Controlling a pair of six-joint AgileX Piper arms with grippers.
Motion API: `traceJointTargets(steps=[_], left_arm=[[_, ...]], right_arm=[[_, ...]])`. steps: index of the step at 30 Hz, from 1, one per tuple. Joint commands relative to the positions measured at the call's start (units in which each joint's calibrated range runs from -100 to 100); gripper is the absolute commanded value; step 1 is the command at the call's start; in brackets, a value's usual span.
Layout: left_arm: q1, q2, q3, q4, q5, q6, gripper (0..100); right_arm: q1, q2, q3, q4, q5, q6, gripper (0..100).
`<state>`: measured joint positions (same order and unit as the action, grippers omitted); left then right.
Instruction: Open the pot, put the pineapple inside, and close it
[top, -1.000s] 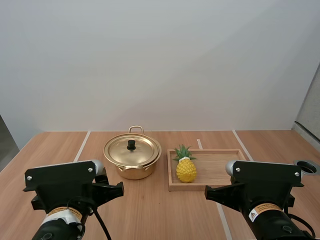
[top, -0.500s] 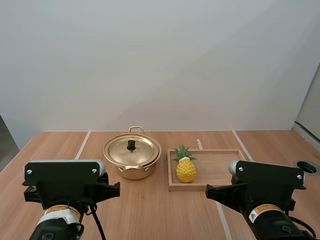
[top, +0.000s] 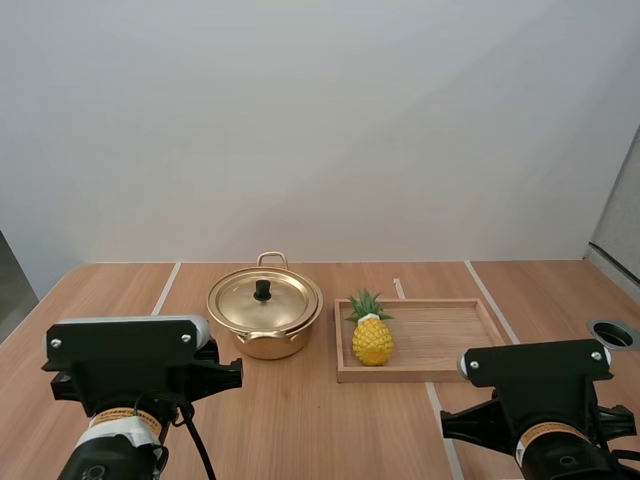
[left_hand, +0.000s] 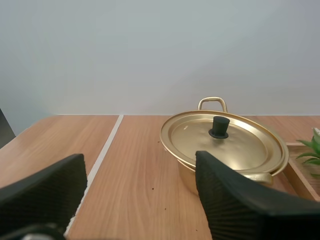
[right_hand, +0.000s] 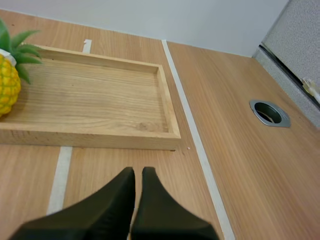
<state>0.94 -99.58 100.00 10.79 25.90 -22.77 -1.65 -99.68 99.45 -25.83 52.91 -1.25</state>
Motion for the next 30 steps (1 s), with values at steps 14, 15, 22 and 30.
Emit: traceJointTargets(steps=[14, 15, 22, 30], left_arm=[[-0.11, -0.42, -1.46, 3.97, -5.83, 3.13, 100], [-0.11, -0.42, -2.61, 4.47, -5.96, 4.06, 100], [-0.33, -0.42, -14.47, 4.96, -5.33, 5.89, 100], [-0.99, -0.42, -26.22, 5.77, -0.62, 9.07, 100]], right_arm=[[0.09, -0.32, -1.36, -12.46, -5.51, -5.11, 100], [0.09, -0.32, -1.36, -13.89, -7.47, -5.11, 100], [0.09, -0.32, -5.75, -21.60, -12.97, -5.11, 100], [0.09, -0.32, -20.09, -16.12, -12.08, -5.02, 100]])
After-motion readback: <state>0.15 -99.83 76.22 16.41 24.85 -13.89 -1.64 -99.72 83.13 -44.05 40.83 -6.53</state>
